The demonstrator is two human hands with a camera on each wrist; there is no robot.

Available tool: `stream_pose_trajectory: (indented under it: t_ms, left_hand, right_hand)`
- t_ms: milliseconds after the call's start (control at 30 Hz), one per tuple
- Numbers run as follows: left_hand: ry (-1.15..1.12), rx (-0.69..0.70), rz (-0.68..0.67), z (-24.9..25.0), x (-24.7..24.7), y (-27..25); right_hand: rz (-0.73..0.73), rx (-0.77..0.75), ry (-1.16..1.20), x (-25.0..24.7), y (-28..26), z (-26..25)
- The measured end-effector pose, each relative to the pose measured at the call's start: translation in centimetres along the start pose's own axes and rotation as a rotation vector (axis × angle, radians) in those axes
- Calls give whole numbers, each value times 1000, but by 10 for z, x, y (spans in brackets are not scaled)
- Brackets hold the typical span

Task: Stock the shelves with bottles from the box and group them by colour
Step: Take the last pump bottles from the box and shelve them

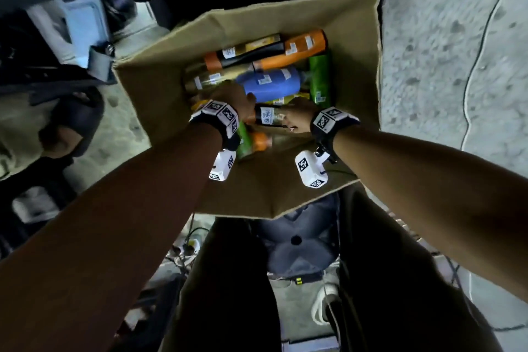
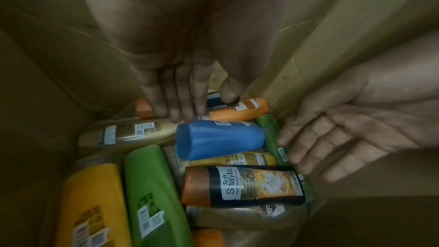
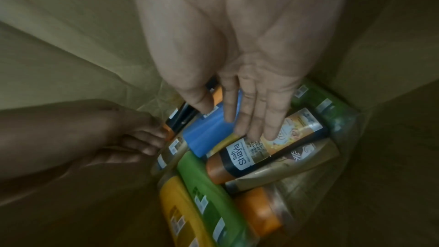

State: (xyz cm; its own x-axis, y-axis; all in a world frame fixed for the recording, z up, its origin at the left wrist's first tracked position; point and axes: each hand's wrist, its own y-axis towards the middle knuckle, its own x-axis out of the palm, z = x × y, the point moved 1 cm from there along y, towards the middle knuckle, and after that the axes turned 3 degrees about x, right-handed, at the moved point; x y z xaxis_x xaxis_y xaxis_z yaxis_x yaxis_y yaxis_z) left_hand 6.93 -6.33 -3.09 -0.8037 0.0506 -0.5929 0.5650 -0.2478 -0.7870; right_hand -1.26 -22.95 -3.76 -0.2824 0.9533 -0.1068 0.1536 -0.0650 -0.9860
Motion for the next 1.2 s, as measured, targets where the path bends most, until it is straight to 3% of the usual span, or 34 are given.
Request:
stream_pose_trajectory:
  t_ms: [100, 167, 500, 633, 767, 1000, 1100, 1200]
  left_hand:
    - [-32, -11, -18, 1, 11, 24]
    - [-88, -22, -46, 0, 22, 38]
    - [-367, 61, 20, -16, 73, 71]
    - [-390, -14, -14, -12, 80, 73]
    - [-411, -75, 38, -10, 76, 78]
    - [-448, -80, -112, -11, 89, 70]
    - [-528, -35, -96, -9, 88, 58]
    - [-574, 24, -155, -9, 89, 47]
  right_hand:
    - [82, -20, 163, -3, 30, -6]
    - [107, 44, 264, -6, 47, -3]
    - [-10, 130, 613, -2, 90, -8]
    - [-56, 138, 739, 8, 101, -12]
    - [-26, 151, 758, 8, 107, -5]
    - [15, 154, 636, 1, 114, 5]
    - [74, 58, 697, 3, 111, 8]
    - [20, -23, 791, 5, 101, 15]
